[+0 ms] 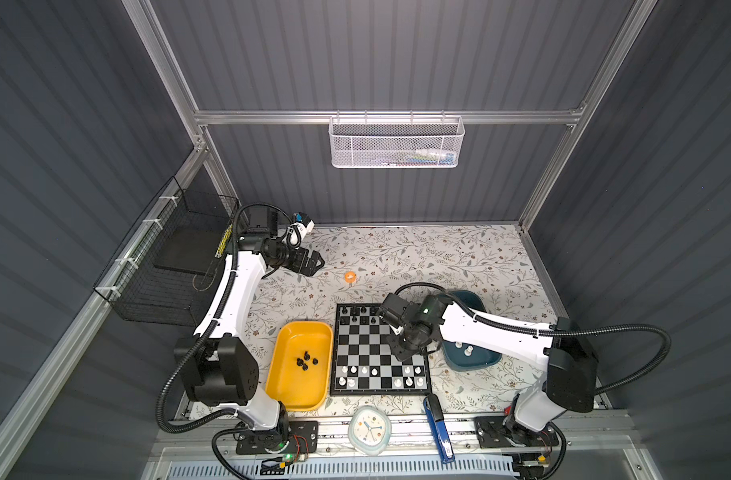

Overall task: Set up the chess pieces on the board
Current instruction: 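Carry the white pawn with the right gripper over the chessboard's nearest rows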

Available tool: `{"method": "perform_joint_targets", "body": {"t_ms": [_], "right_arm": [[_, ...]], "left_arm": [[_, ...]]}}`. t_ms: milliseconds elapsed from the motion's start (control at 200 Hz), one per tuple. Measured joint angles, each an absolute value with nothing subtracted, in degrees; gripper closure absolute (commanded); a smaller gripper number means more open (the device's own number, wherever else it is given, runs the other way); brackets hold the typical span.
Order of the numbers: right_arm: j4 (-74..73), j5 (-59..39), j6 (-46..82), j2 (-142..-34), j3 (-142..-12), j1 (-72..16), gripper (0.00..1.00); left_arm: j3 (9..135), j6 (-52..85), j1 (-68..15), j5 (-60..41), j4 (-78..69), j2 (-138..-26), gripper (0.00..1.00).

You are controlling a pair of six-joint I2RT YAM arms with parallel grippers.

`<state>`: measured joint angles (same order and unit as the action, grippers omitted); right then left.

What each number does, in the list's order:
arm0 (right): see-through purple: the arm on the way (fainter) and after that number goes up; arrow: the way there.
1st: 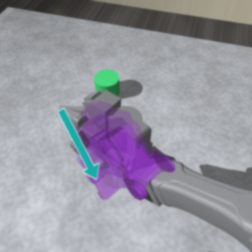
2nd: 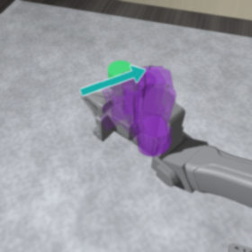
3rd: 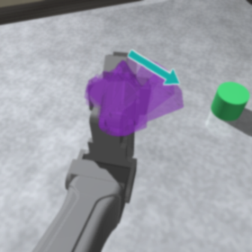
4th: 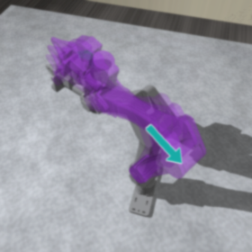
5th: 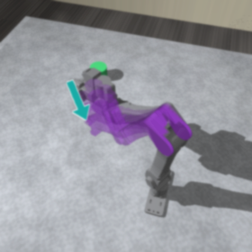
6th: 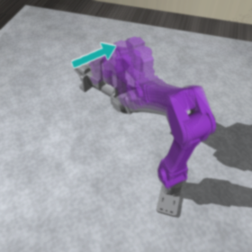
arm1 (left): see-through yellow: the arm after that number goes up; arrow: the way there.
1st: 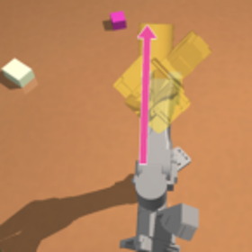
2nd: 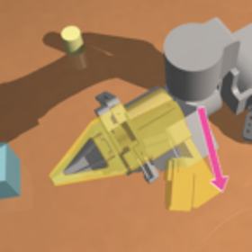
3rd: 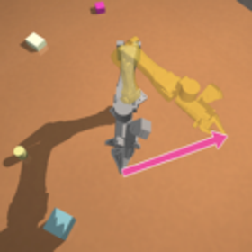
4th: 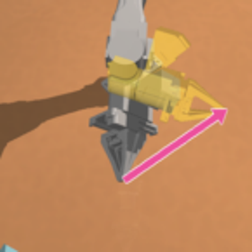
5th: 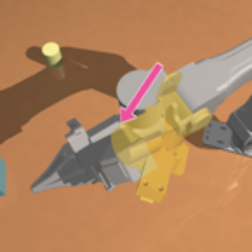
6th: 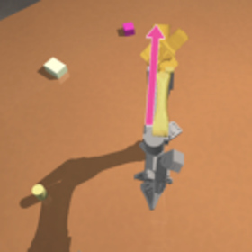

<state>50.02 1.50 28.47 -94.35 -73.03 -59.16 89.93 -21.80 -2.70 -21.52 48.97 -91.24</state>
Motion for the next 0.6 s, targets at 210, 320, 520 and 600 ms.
{"method": "perform_joint_targets", "body": {"t_ms": [210, 320, 520, 600], "right_arm": [[48.4, 1.4, 29.6, -94.4, -72.7, -60.4, 0.85], [47.6, 1.4, 30.0, -95.1, -72.1, -61.1, 0.85], [46.6, 1.3, 31.4, -96.1, -70.1, -62.3, 0.85], [46.5, 1.3, 32.0, -96.1, -69.9, -62.6, 0.85]], "left_arm": [[89.5, -21.8, -2.7, -21.8, 48.8, -91.1, 0.0], [89.5, -21.8, -2.7, -21.8, 48.8, -91.1, 0.0], [89.5, -21.8, -2.7, -22.2, 48.8, -91.1, 0.01], [89.5, -21.8, -2.7, -22.2, 48.8, -91.1, 0.01]]}}
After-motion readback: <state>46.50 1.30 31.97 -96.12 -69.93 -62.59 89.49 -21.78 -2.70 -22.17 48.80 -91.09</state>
